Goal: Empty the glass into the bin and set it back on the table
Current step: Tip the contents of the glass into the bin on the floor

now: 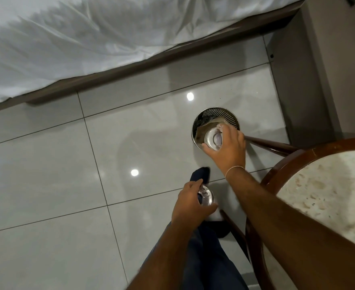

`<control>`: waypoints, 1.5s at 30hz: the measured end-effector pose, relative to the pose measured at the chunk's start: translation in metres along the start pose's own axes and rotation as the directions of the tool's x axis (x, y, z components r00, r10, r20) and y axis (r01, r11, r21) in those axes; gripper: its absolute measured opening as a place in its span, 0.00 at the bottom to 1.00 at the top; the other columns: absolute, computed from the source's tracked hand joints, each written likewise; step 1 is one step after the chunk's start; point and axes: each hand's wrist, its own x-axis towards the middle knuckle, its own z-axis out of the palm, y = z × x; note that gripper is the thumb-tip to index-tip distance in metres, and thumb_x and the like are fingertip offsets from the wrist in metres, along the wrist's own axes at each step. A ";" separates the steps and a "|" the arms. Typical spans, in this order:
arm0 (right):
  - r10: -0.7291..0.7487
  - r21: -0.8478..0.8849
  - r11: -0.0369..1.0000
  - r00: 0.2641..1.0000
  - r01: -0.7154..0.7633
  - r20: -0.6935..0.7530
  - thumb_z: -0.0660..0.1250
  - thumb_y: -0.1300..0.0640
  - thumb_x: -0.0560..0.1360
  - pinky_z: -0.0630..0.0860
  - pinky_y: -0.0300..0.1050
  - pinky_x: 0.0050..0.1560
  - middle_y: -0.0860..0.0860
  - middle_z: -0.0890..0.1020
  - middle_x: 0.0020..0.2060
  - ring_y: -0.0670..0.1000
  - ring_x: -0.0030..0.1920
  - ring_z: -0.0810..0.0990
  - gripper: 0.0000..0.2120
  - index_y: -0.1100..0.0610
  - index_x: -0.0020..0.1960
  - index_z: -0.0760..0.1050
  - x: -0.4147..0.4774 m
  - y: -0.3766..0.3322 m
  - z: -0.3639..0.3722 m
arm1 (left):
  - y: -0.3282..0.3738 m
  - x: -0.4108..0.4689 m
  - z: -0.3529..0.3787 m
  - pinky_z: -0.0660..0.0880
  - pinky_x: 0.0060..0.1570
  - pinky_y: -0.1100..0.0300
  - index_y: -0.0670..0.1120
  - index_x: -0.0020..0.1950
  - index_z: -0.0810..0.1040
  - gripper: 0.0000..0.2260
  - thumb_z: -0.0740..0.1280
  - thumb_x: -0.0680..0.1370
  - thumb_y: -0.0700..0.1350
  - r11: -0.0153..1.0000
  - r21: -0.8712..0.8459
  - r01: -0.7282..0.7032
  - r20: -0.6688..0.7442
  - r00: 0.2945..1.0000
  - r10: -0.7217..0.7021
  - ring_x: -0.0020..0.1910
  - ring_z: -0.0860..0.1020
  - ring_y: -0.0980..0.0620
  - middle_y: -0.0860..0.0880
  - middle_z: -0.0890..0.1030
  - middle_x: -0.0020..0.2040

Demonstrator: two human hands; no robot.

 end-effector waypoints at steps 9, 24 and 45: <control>0.039 0.034 0.999 0.999 -0.038 -0.013 0.81 0.42 0.71 0.76 0.61 0.68 0.57 0.79 0.71 0.63 0.69 0.74 0.35 0.56 0.70 0.74 0.005 0.002 -0.004 | 0.002 0.002 0.016 0.76 0.70 0.50 0.50 0.79 0.69 0.40 0.81 0.72 0.56 1.000 0.007 0.022 0.001 1.000 -0.022 0.71 0.77 0.46 0.47 0.75 0.74; 0.054 0.198 0.979 0.995 -0.037 -0.083 0.79 0.42 0.71 0.76 0.55 0.69 0.54 0.82 0.68 0.61 0.68 0.74 0.33 0.55 0.71 0.77 0.010 -0.022 -0.004 | 0.001 0.021 0.007 0.72 0.68 0.59 0.51 0.82 0.66 0.43 0.81 0.72 0.55 1.000 0.021 -0.008 -0.096 0.995 0.010 0.73 0.75 0.48 0.50 0.72 0.77; 0.391 0.805 -0.043 0.732 -0.591 0.558 0.68 0.36 0.81 0.84 0.62 0.65 0.59 0.86 0.66 0.62 0.66 0.85 0.28 0.54 0.72 0.80 0.005 0.017 -0.040 | 0.097 0.019 -0.032 0.66 0.58 0.84 0.48 0.82 0.67 0.43 0.82 0.71 0.52 0.921 -0.017 -0.389 -0.339 0.869 0.360 0.67 0.73 0.57 0.50 0.71 0.73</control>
